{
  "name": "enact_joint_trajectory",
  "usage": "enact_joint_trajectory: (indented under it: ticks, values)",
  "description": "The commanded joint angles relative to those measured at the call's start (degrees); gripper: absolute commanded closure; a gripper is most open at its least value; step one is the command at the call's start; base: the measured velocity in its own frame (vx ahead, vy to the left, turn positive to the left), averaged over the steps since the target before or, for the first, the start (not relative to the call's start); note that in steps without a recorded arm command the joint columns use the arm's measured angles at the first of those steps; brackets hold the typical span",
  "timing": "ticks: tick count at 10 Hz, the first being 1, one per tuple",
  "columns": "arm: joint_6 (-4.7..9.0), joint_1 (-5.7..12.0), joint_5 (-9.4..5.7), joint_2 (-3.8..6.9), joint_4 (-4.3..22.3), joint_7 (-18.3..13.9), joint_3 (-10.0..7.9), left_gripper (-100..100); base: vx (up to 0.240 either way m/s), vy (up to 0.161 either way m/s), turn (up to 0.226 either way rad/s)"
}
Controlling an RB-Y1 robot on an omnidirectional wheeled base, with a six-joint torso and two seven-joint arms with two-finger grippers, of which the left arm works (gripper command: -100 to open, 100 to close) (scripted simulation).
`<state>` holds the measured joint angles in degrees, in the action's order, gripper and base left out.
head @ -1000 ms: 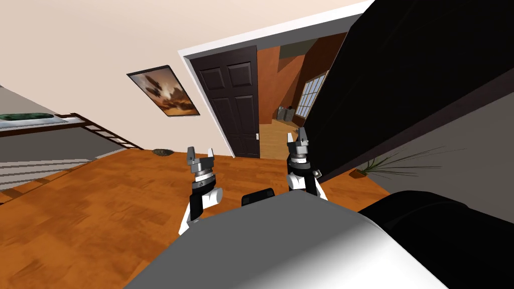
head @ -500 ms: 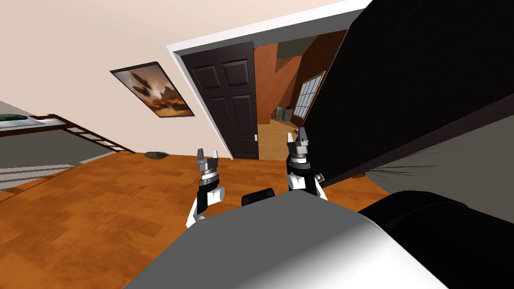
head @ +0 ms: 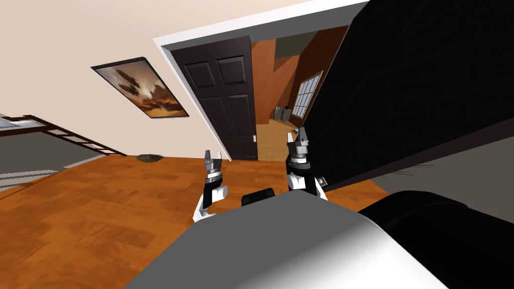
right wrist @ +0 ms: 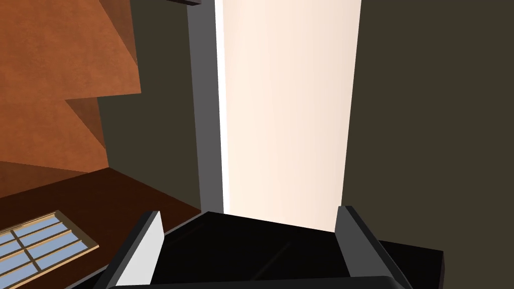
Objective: Pull the door open
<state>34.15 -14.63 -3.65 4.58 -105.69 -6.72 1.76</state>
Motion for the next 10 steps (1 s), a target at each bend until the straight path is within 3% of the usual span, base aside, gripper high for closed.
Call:
enact_joint_trajectory:
  ticks: [1,6,10]
  values:
    - [0.23,1.0,-0.09,0.21,2.55,0.2,0.03,-100,0.074,-0.034,-0.052]
    - [1.92,4.52,-0.28,0.56,11.94,1.0,0.38,-100,0.104,-0.037,-0.064]
    - [2.61,5.96,-0.36,0.64,16.32,1.33,0.53,-100,0.063,-0.018,-0.037]
